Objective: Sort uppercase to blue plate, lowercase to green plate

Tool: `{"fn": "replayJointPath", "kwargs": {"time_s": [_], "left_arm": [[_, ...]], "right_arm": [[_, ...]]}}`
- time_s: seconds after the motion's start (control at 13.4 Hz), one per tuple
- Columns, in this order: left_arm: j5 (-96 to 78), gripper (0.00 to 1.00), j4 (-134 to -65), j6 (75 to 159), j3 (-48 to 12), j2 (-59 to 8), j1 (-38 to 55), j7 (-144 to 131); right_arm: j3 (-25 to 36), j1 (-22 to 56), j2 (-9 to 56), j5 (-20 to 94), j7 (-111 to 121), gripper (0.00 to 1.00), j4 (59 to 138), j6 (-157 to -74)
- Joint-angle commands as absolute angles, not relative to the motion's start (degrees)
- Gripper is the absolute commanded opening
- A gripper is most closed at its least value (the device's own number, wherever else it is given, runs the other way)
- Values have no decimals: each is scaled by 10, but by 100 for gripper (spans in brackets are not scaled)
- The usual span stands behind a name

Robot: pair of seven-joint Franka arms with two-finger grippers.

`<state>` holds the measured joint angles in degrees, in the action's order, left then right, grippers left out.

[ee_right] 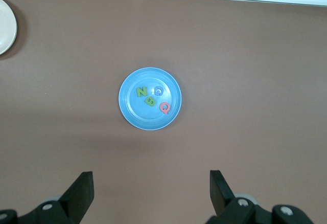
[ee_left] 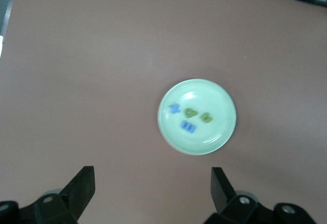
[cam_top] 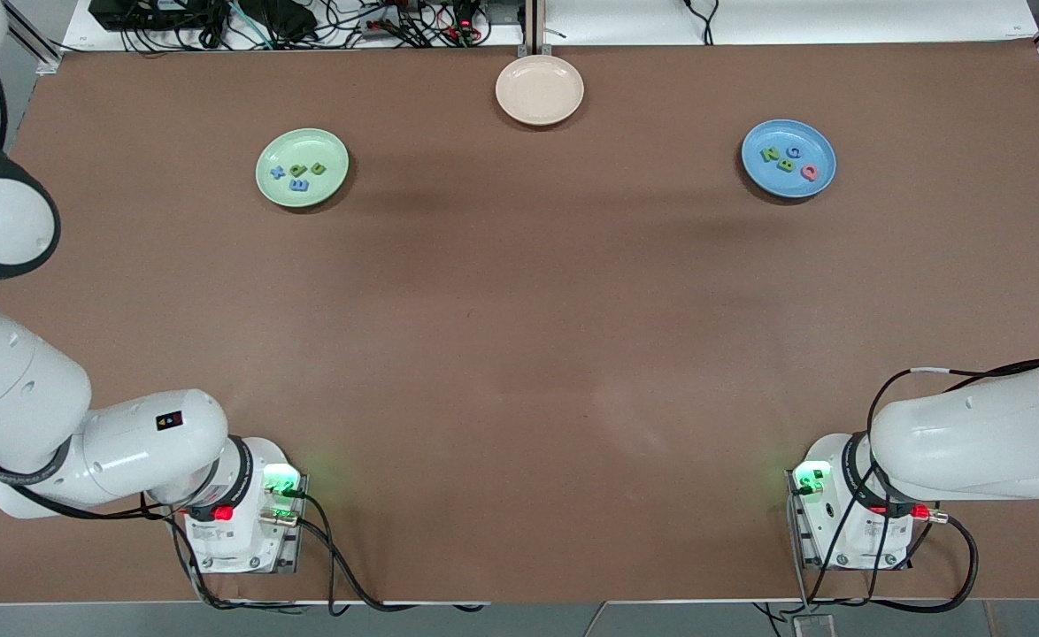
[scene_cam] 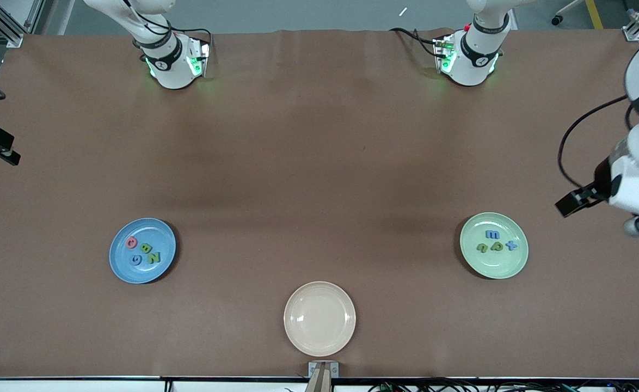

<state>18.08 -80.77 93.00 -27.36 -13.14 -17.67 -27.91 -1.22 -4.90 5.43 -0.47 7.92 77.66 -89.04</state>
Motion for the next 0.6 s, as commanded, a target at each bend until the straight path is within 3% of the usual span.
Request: {"fn": "replayJointPath", "kwargs": {"time_s": [0.0, 0.22, 0.52], "left_arm": [[172, 100, -822, 893, -272, -86, -177, -244], [135, 100, -824, 880, -269, -69, -177, -205], [27, 100, -880, 881, -106, -1, -80, -119]], "right_arm": [[-18, -57, 68, -11, 85, 100, 762, -886], [-18, -57, 67, -12, 85, 100, 761, -883], [-18, -52, 65, -13, 86, 100, 761, -880]]}}
